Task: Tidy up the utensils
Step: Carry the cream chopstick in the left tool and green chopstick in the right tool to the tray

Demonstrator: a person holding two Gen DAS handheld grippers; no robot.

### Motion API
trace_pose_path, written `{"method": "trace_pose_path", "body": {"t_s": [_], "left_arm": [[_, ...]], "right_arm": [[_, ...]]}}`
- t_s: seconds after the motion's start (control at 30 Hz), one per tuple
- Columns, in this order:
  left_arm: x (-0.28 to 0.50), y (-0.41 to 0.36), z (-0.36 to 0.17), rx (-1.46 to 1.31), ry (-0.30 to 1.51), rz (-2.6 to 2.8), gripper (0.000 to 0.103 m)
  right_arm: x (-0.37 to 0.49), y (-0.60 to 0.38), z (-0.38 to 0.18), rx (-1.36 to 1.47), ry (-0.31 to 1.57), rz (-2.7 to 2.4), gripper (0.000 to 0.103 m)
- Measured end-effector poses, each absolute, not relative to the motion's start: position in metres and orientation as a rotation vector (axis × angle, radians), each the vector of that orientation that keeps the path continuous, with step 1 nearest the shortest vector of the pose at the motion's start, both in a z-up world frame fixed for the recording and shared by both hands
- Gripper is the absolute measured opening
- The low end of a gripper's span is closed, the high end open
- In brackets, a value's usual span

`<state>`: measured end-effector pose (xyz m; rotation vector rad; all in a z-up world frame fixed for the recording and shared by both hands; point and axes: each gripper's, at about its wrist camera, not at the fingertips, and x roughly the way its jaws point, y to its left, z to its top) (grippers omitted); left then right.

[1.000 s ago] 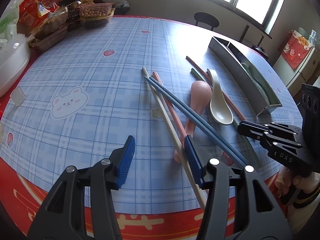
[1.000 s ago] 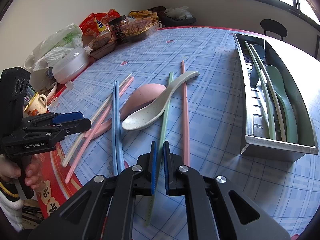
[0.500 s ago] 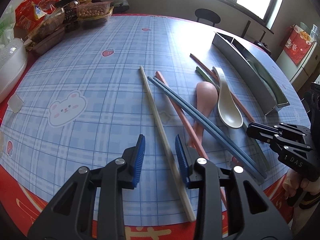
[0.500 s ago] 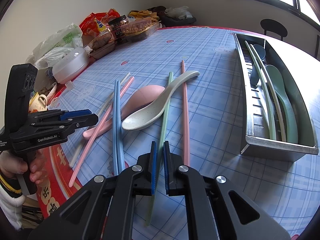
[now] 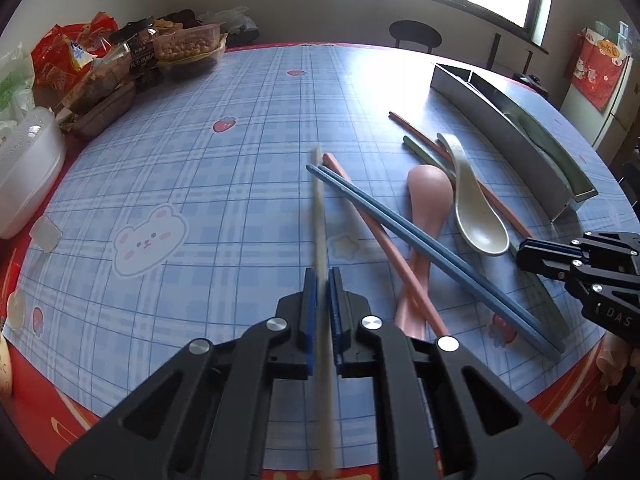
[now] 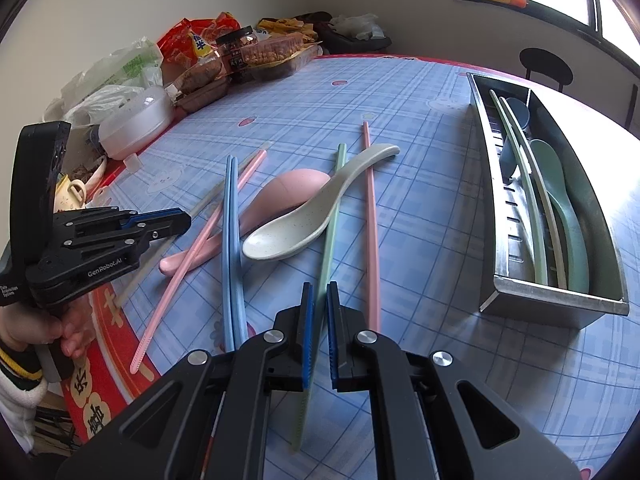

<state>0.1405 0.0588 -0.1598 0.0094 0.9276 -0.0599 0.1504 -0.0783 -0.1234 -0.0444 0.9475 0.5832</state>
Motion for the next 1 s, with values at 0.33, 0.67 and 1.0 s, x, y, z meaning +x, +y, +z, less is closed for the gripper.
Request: {"method": "trace_pose_path", "body": {"t_s": [0.33, 0.67, 1.0], "left_arm": [[0.133, 0.058, -0.162, 0.032, 0.905, -0.062, 0.011], [0.121, 0.066, -0.153, -0.018, 0.829, -0.063, 0.01], [0.111, 0.09, -0.144, -0.156, 0.747, -0.069, 0.01]], "right_arm": [[0.148, -0.059, -0.123, -0.174, 0.92, 0.525, 0.007], [0.149, -0.051, -0.123, -0.22, 0.9, 0.475, 0.007], [0.146, -0.078, -0.109, -0.108, 0.832, 0.398, 0.006]]}}
